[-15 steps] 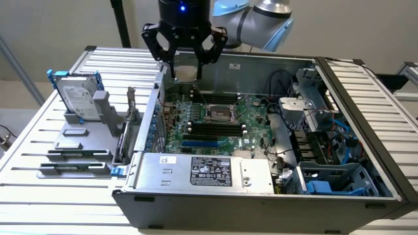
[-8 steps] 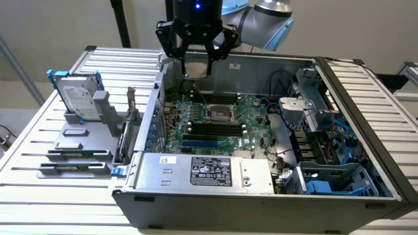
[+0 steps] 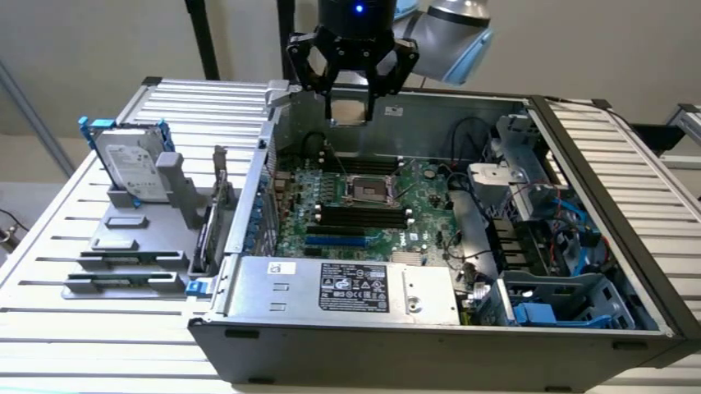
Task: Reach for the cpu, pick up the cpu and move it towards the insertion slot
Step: 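Pick up the cpu and move it towards the insertion slot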
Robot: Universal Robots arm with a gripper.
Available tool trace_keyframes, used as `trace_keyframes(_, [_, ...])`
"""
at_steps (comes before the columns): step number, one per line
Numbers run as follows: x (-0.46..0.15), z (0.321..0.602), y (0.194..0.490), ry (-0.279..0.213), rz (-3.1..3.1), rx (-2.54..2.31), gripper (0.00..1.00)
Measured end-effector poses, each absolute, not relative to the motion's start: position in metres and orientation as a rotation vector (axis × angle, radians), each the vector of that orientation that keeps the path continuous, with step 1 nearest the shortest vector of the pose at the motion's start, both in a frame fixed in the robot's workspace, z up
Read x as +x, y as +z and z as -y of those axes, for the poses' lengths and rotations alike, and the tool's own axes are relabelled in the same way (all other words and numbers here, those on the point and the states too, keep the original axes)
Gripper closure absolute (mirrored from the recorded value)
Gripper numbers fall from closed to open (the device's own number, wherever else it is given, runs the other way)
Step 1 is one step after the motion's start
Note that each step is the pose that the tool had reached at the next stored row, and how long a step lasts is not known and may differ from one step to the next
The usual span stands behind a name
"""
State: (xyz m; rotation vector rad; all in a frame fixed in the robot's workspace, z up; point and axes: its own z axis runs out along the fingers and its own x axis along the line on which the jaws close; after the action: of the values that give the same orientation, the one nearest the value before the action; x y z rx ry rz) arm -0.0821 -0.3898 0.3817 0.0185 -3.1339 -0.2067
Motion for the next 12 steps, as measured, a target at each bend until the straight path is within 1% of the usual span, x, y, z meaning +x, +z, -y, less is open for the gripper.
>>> trace_keyframes(8, [-0.059, 0.371, 0.377, -0.202, 3.134, 0.018, 0.45])
trace_keyframes(12, [-0.052, 0.361, 0.374, -0.191, 3.134, 0.018, 0.45])
